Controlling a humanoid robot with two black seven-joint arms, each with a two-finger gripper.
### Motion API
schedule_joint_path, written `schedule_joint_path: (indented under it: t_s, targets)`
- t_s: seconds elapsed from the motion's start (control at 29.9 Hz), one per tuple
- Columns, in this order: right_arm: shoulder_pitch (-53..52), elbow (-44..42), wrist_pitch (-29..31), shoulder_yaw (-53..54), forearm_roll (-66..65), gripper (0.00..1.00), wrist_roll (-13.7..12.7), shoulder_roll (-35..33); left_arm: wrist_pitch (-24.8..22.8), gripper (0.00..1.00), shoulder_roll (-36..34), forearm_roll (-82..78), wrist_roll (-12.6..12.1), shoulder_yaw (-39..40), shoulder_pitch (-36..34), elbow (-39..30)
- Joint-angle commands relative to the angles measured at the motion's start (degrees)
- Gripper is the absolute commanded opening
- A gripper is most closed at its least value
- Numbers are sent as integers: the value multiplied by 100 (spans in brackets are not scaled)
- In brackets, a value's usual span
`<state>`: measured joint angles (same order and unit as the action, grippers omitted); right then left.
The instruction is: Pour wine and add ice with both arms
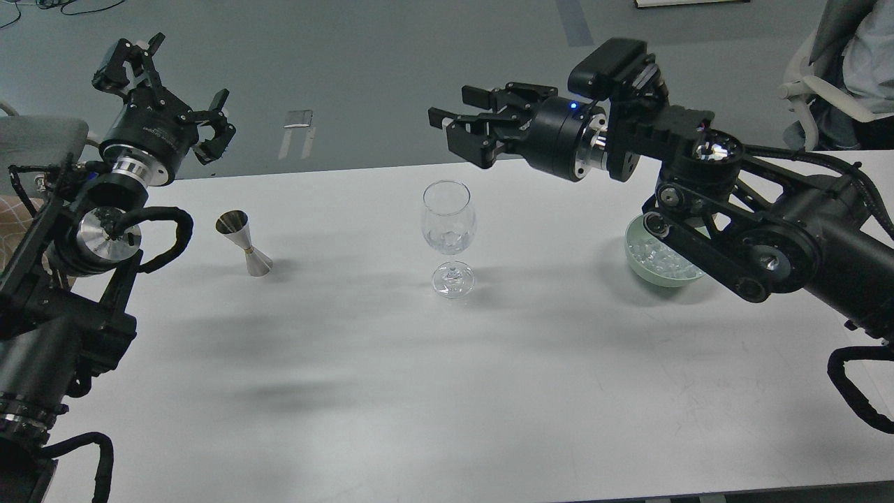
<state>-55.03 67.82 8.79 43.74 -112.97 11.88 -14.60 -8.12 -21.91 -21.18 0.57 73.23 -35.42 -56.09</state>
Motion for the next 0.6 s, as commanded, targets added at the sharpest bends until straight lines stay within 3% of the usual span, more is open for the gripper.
schedule_joint_path:
  t_s: [0.0,0.17,0.33,0.5,0.57]
  targets:
    - [27,-242,-26,774,204,100,-2,54,38,98,2,-17,13,-28,8,19]
    - [18,-620,-44,1591,827,100,-2,151,56,98,-15,-79,-110,-37,-123,28]
    - [-26,-1261,-35,2331,2564,100,-19,116,29,97,-174,-88,-93,-46,-132,28]
    - [-61,-2210,0,2367,4615,100,-28,2,47,97,-121,-105,100,-55,-159,177]
    - [-113,-2597,18,2367,5301,100,-28,-112,47,98,-112,-184,311,-107,-194,238]
